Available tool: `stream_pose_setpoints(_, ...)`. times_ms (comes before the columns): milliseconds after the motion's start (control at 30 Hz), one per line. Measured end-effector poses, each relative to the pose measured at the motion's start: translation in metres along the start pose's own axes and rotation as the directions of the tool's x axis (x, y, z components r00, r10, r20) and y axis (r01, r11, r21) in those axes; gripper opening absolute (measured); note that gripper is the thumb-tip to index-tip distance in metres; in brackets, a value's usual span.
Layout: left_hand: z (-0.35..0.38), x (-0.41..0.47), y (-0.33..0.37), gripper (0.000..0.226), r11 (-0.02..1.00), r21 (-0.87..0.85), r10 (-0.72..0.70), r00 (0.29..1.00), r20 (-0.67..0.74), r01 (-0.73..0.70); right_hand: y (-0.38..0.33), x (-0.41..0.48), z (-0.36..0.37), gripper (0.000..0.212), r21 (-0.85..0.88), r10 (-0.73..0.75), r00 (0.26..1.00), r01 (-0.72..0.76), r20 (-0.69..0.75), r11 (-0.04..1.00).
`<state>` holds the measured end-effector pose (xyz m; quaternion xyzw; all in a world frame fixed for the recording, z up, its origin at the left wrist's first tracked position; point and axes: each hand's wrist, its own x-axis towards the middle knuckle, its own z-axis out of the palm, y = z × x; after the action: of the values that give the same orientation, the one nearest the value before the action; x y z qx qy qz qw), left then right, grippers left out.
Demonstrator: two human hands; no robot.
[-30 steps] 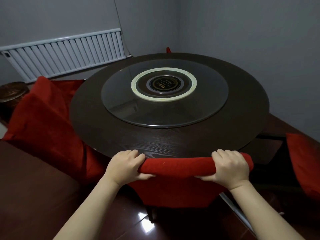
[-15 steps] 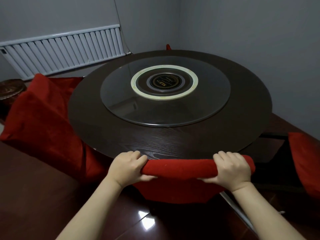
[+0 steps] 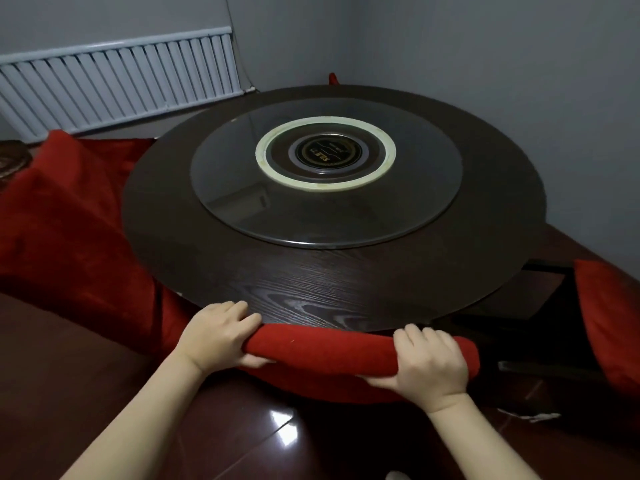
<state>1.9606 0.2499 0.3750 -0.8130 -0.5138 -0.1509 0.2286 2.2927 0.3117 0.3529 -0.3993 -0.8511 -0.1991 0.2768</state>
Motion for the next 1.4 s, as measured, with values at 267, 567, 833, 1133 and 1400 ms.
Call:
stream_pose_setpoints(267, -0.001, 0.017, 0.003, 0.065, 0.997, 0.013, -0.069, 0.997, -0.014, 0.069, 0.018, 0.019, -0.001, 0.076, -0.005, -0.025, 0.999, 0.025, -0.048, 1.0)
stream_pose_setpoints(567, 0.003, 0.016, 0.028, 0.068, 0.984, 0.035, -0.171, 0.981, -0.089, 0.175, 0.032, 0.014, -0.004, 0.079, -0.029, -0.034, 0.998, 0.033, -0.044, 0.999)
stream_pose_setpoints(833, 0.01, -0.025, 0.023, 0.07, 0.995, 0.054, -0.083, 0.994, -0.072, 0.087, -0.007, -0.022, -0.002, 0.079, -0.003, 0.002, 1.0, -0.002, 0.012, 1.0)
stream_pose_setpoints(1133, 0.005, 0.011, 0.033, 0.067, 0.978, 0.065, -0.194, 0.977, -0.094, 0.2, 0.032, 0.007, -0.001, 0.077, -0.046, -0.051, 0.997, 0.049, -0.049, 0.998)
stream_pose_setpoints(1400, 0.009, -0.004, 0.031, 0.068, 0.983, 0.087, -0.157, 0.985, -0.077, 0.163, 0.02, -0.005, 0.0, 0.077, -0.025, -0.041, 0.996, 0.039, -0.073, 0.999)
